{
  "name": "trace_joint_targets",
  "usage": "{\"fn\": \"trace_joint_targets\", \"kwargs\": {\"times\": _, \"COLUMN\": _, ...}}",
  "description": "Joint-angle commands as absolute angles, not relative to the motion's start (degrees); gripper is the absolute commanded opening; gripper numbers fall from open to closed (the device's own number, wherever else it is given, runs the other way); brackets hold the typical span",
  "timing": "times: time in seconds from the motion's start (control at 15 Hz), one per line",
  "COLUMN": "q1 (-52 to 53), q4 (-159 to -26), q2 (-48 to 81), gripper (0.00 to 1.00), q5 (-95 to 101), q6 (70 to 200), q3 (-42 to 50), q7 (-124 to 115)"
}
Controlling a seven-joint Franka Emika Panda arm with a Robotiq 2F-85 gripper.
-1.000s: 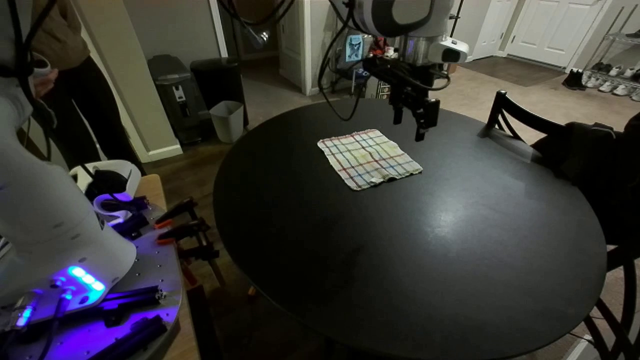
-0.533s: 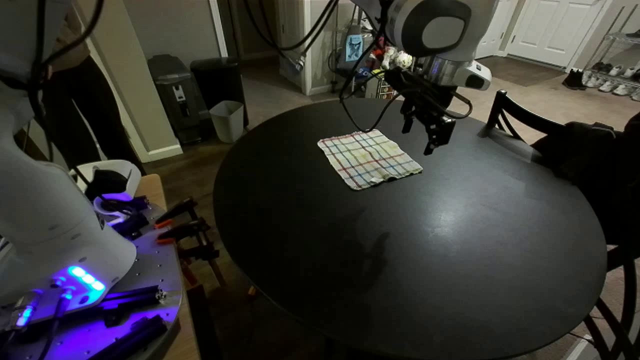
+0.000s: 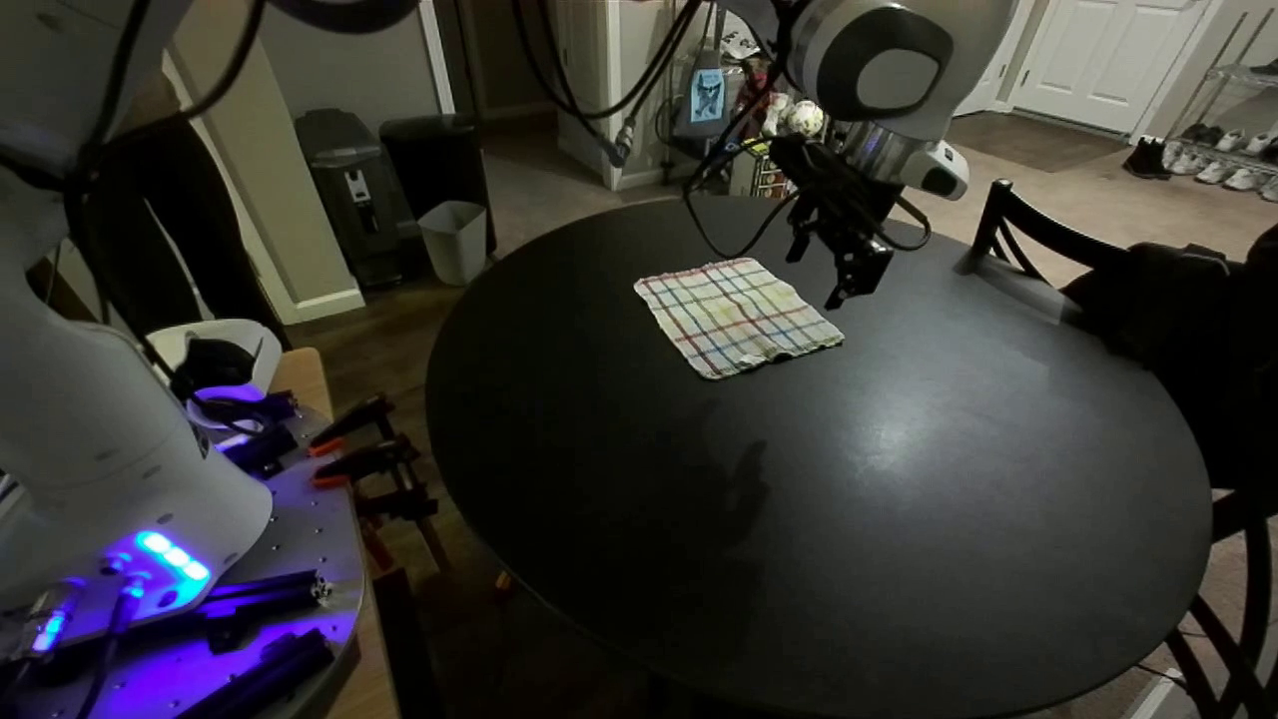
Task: Fold the cloth
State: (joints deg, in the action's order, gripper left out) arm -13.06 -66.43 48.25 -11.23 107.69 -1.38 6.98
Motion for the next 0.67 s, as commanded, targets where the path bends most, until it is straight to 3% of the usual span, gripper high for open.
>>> {"fn": "trace_joint_targets", "kwargs": {"times": 0.0, "q1": -15.58, "q4": -62.16, "q2": 51.09, "gripper": 1.0, "q5": -14.6, "q6": 102.58, "q3": -3.1, "q7": 10.58}}
{"fn": "trace_joint_targets", "kwargs": {"times": 0.6, "q1": -17.66, "q4": -54.41, "q2": 57.38, "gripper": 1.0, "q5": -18.26, "q6": 95.51, "q3": -5.18, "q7": 14.15}}
